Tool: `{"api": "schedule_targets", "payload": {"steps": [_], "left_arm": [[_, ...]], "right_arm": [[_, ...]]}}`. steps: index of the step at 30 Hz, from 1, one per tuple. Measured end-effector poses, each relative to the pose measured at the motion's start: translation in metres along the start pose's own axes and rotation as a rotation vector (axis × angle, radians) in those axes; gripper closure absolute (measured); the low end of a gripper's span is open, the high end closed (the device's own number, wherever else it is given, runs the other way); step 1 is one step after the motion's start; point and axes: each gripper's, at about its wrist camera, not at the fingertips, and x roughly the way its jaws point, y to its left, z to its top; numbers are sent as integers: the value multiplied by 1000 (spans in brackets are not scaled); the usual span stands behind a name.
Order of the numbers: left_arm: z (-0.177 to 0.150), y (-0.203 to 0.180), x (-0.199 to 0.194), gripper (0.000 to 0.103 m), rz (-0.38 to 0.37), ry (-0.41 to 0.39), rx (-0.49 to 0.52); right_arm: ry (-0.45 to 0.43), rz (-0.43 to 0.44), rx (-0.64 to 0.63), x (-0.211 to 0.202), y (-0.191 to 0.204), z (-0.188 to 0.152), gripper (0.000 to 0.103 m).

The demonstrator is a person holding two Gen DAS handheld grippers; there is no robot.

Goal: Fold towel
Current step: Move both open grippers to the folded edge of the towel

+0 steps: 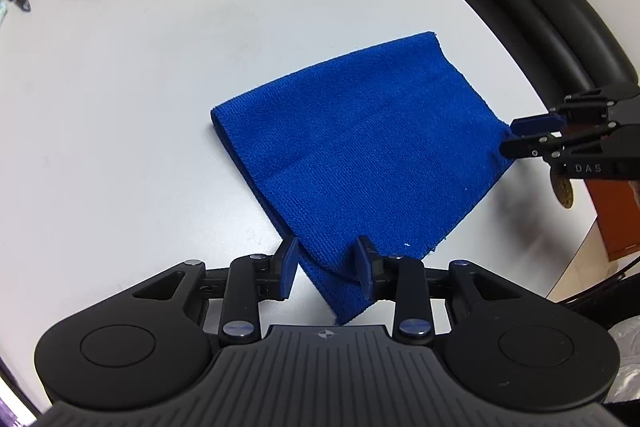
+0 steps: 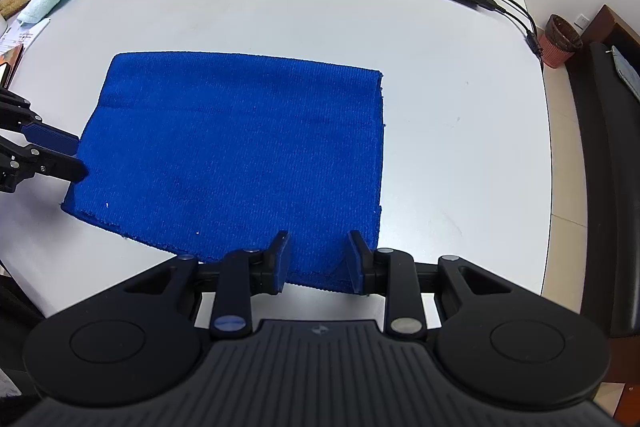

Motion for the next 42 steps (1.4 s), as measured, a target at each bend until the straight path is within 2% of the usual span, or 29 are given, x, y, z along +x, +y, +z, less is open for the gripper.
{"api": "schedule_targets", "payload": {"steps": [9, 16, 28, 33, 42], "left_arm": [[6, 3, -5, 65, -73, -32, -50], [10, -10, -15, 65, -99, -51, -8], [3, -21, -27, 65, -37, -48, 52], [1, -24, -30, 61, -19, -49, 66], [-6, -25, -35, 60, 25, -60, 52]], "right_arm": [[8, 3, 3, 1, 2, 0, 72], [12, 6, 8, 3, 3, -1, 71], [8, 12, 13, 3, 3, -3, 71], [4, 29, 33, 3, 1, -3, 71], [-11, 38, 48, -5, 3, -5, 71]]}}
